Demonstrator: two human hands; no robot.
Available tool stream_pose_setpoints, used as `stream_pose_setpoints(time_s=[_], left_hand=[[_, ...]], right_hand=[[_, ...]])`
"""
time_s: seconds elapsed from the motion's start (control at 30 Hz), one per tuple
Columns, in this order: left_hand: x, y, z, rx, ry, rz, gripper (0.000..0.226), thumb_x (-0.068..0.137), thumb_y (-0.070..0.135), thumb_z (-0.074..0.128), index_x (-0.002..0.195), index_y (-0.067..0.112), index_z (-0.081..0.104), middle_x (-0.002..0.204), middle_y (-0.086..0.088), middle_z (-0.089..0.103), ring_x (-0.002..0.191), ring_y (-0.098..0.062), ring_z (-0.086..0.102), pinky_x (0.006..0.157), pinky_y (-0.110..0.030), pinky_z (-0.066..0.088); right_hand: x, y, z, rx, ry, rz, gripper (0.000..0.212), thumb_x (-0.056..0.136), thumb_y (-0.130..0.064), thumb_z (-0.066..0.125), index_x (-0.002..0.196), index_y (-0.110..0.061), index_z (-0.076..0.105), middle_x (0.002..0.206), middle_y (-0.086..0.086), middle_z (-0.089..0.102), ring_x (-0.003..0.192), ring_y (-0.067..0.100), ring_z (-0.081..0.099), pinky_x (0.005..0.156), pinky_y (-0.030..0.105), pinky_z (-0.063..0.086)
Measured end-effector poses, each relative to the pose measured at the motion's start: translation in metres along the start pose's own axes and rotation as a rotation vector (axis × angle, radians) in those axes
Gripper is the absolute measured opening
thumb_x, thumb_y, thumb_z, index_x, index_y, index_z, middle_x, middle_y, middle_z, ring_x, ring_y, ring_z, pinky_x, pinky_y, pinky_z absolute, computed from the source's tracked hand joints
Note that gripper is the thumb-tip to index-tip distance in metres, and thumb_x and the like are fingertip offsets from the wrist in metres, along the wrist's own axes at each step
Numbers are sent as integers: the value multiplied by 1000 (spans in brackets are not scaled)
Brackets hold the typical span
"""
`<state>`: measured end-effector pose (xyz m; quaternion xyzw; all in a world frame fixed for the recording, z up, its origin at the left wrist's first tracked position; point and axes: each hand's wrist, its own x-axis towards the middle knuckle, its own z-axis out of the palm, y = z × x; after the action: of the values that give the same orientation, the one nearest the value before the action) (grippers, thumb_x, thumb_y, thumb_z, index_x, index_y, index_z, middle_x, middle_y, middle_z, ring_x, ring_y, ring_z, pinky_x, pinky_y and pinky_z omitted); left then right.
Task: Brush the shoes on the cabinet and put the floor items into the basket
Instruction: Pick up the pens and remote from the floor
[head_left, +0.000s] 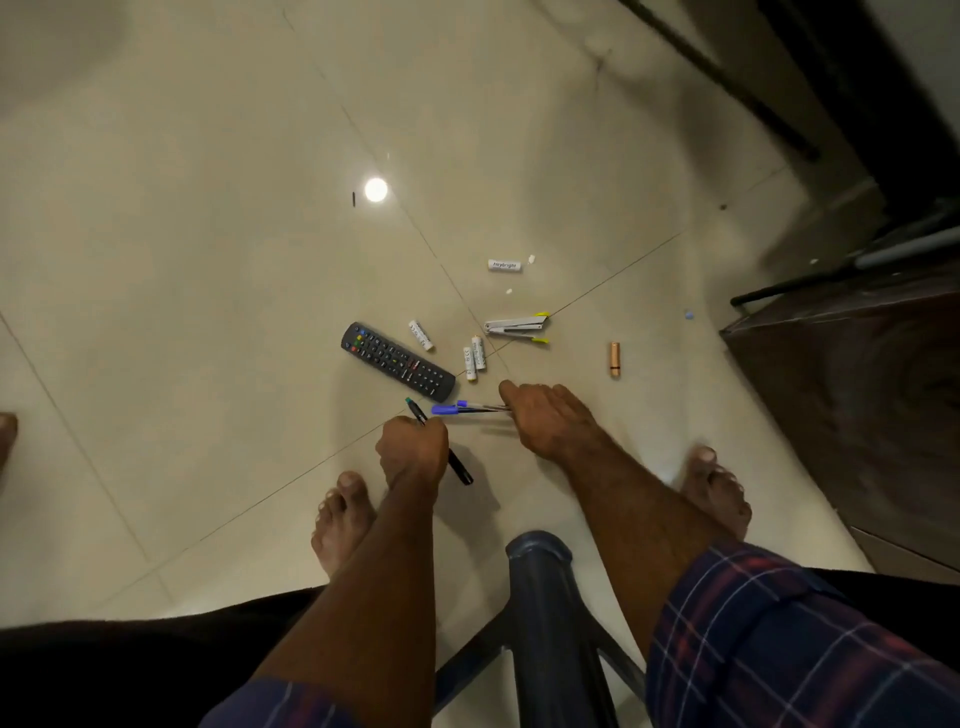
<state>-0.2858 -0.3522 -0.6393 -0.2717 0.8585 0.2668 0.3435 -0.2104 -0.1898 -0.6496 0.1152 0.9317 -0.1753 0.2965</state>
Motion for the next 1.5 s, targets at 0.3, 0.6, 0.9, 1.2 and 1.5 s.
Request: stream_pose_setpoints(time_s=[0.3, 0.6, 0.9, 1.2, 1.5], left_hand=[[-128, 111, -23, -67, -249, 477, 21, 87, 32, 68, 77, 15, 62, 79, -16, 72, 67, -34, 71, 61, -39, 60], [-366, 190, -5, -66, -766, 962, 16, 92, 0, 66, 77, 4, 68, 56, -3, 54, 53, -19, 47, 44, -22, 34], [-566, 198, 61, 69, -1096, 1258, 7, 89, 5, 74, 83, 1, 73, 54, -1, 60, 38, -7, 48, 36, -18, 37], [-673, 172, 170, 411, -1025, 1317, 23, 85, 11, 80, 71, 3, 64, 54, -10, 60, 40, -16, 55, 42, -26, 48], [-702, 167, 240, 878, -466, 1656, 25, 81, 17, 74, 100, 4, 64, 106, -20, 69, 99, -40, 70, 76, -42, 57]], right_hand=[[-127, 23, -125, 588, 328, 368, 13, 103, -30, 37, 106, -18, 40, 99, 21, 63, 89, 44, 60, 70, 44, 49], [-319, 40, -209, 886, 1019, 744, 10, 101, -29, 42, 96, -21, 46, 92, 9, 63, 88, 34, 61, 70, 44, 48], [-520, 121, -243, 762, 1449, 1080, 12, 101, -25, 48, 101, -15, 53, 84, 13, 63, 77, 34, 56, 61, 36, 29], [-611, 237, -214, 990, 948, 1462, 33, 87, -17, 58, 112, 4, 61, 121, 25, 64, 113, 42, 61, 85, 37, 49], [-606, 297, -191, 1022, 586, 1300, 17, 84, -18, 67, 93, -4, 64, 95, 13, 70, 93, 30, 68, 63, 29, 49]])
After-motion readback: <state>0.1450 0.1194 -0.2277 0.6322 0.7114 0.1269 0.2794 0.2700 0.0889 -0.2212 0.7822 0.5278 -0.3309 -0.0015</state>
